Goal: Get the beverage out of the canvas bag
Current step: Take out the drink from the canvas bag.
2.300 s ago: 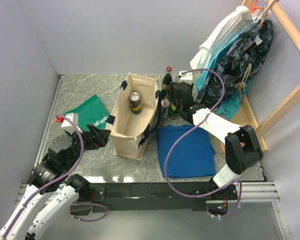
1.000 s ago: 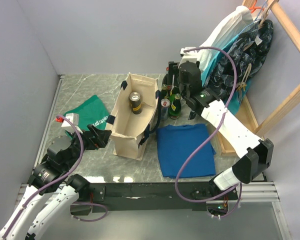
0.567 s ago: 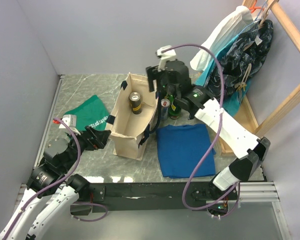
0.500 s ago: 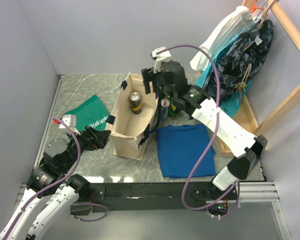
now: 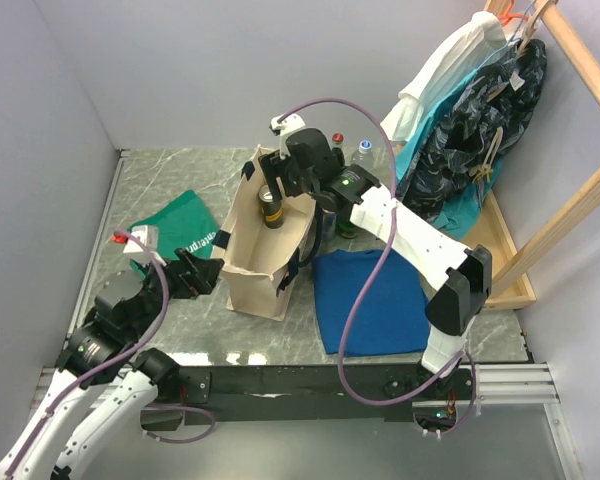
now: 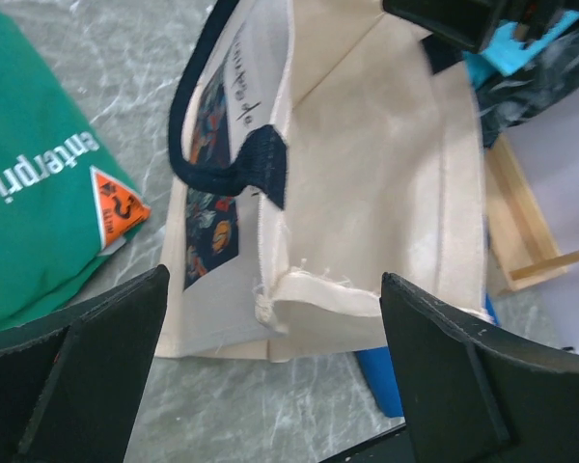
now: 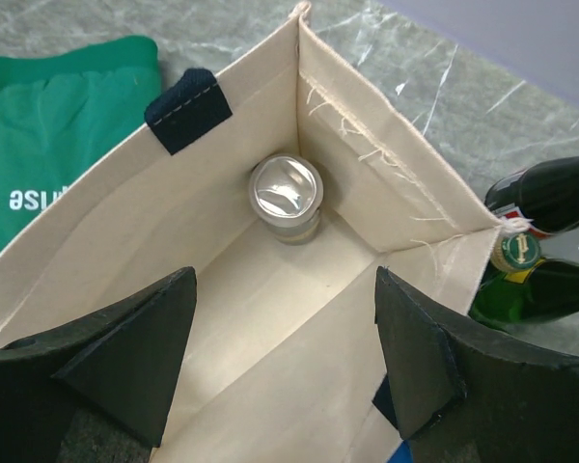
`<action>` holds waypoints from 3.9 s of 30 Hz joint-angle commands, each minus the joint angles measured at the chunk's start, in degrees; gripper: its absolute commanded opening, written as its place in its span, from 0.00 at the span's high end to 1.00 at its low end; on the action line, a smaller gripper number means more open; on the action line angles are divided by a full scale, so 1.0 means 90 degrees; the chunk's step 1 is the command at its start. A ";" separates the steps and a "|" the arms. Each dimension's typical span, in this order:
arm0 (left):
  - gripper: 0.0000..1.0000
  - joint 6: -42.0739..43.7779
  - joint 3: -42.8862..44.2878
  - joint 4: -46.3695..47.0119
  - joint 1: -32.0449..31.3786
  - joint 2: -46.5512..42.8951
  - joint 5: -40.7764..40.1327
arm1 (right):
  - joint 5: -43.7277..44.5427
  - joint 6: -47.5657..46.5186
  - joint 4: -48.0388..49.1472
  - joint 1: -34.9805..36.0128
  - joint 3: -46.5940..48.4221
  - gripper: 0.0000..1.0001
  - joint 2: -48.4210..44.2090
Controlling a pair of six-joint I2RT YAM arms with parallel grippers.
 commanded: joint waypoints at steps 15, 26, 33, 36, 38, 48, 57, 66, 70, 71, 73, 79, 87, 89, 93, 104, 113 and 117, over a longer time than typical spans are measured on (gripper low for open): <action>0.04 0.0668 0.0613 0.0800 0.0183 0.0786 -0.1247 | -0.0202 0.0067 0.0023 0.0039 0.0482 0.20 0.0371; 0.04 0.1372 0.1238 0.1698 0.0446 0.2593 -0.0290 | -0.0124 0.0028 -0.0348 0.0039 0.1106 0.19 0.0907; 0.04 0.1479 0.1297 0.2109 0.1881 0.2877 0.1311 | -0.0144 0.0018 -0.0388 0.0039 0.1147 0.19 0.1006; 0.04 0.1538 0.1443 0.2070 0.2311 0.3082 0.1741 | -0.0124 0.0008 -0.0338 0.0030 0.1136 0.18 0.1006; 0.04 0.1519 0.1424 0.2216 0.2516 0.3141 0.2093 | -0.0134 -0.0011 -0.0348 0.0030 0.1185 0.18 0.1044; 0.04 0.1314 0.1190 0.2441 0.2634 0.3190 0.2807 | 0.0002 -0.0119 -0.0767 0.0039 0.1829 0.18 0.1756; 0.04 0.1236 0.1102 0.2490 0.2634 0.3151 0.2758 | 0.0237 -0.0129 -0.0603 -0.0009 0.1811 0.17 0.2002; 0.04 0.1157 0.1014 0.2588 0.2634 0.3229 0.2767 | 0.0022 -0.0080 -0.0445 -0.0097 0.1761 0.17 0.2285; 0.04 0.1128 0.0965 0.2656 0.2634 0.3219 0.2797 | 0.0052 -0.0060 -0.0446 -0.0107 0.1849 0.17 0.2470; 0.04 0.1128 0.0965 0.2666 0.2634 0.3219 0.2816 | 0.0071 -0.0070 -0.0417 -0.0107 0.1859 0.17 0.2519; 0.04 0.1167 0.1023 0.2549 0.2634 0.3248 0.2826 | 0.0052 -0.0060 -0.0378 -0.0117 0.1869 0.17 0.2548; 0.04 0.1187 0.1004 0.2568 0.2625 0.3190 0.2836 | 0.0012 -0.0099 -0.0280 -0.0146 0.1947 0.16 0.2656; 0.04 0.1128 0.0965 0.2646 0.2634 0.3219 0.2943 | -0.0085 -0.0070 -0.0378 -0.0146 0.2152 0.16 0.2910; 0.04 0.1118 0.0965 0.2637 0.2634 0.3229 0.2953 | -0.0085 -0.0089 -0.0358 -0.0146 0.2142 0.16 0.2939; 0.04 0.1108 0.0936 0.2647 0.2634 0.3219 0.3012 | -0.0046 -0.0109 -0.0378 -0.0156 0.2211 0.16 0.3017; 0.04 0.1060 0.0897 0.2695 0.2625 0.3278 0.3070 | -0.0007 -0.0099 -0.0387 -0.0175 0.2396 0.15 0.3242; 0.04 0.1060 0.0877 0.2715 0.2634 0.3317 0.3051 | 0.0061 -0.0119 -0.0475 -0.0215 0.2426 0.15 0.3301; 0.04 0.1050 0.0887 0.2734 0.2634 0.3346 0.3080 | 0.0052 -0.0138 -0.0495 -0.0215 0.2406 0.20 0.3310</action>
